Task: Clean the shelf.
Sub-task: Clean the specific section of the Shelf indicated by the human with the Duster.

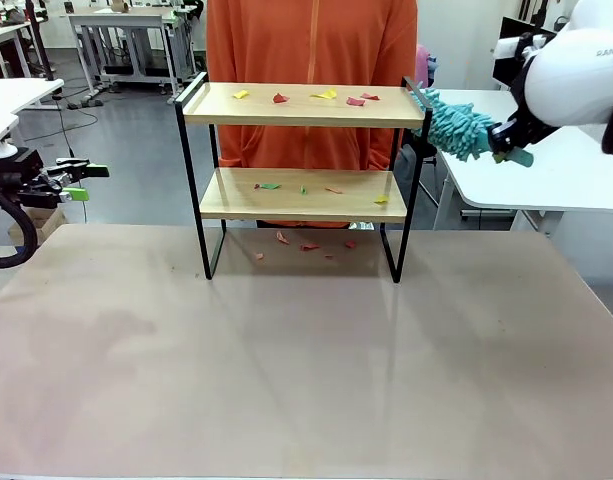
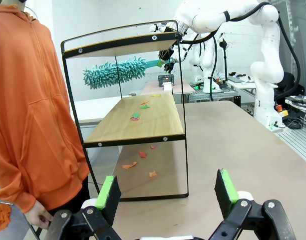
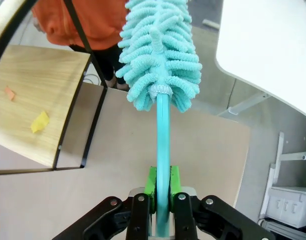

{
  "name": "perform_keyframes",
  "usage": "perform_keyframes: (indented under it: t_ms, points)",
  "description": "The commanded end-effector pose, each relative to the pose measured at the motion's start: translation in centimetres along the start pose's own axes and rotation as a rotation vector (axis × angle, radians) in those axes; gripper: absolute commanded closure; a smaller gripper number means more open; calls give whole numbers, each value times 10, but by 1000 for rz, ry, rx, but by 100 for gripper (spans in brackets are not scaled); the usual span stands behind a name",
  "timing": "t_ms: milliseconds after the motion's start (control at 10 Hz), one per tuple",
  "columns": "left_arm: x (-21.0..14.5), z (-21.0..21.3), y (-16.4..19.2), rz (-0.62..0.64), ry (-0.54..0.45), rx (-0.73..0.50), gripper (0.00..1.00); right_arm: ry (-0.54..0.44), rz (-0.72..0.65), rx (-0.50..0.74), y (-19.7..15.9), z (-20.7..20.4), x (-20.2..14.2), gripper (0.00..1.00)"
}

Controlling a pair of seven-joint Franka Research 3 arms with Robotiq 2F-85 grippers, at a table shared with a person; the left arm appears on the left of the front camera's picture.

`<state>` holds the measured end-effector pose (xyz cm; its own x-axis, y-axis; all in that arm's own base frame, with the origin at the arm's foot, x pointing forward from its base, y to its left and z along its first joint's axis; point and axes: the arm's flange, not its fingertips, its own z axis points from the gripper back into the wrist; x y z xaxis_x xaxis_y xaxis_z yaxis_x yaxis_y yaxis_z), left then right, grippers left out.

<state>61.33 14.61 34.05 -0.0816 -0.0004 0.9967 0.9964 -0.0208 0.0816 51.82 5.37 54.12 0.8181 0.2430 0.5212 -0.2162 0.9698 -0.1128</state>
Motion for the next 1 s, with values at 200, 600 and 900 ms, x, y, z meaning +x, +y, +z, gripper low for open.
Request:
perform_keyframes:
  t_ms: [200,600,900]
  points:
    - [1,0,0,-1,7,-4,0,170,248,-23,-67,69,-22,87]
    - [1,0,0,-1,7,-4,0,512,640,-50,-84,123,-60,87]
    - [1,0,0,-1,7,-4,0,667,896,197,-41,112,-101,87]
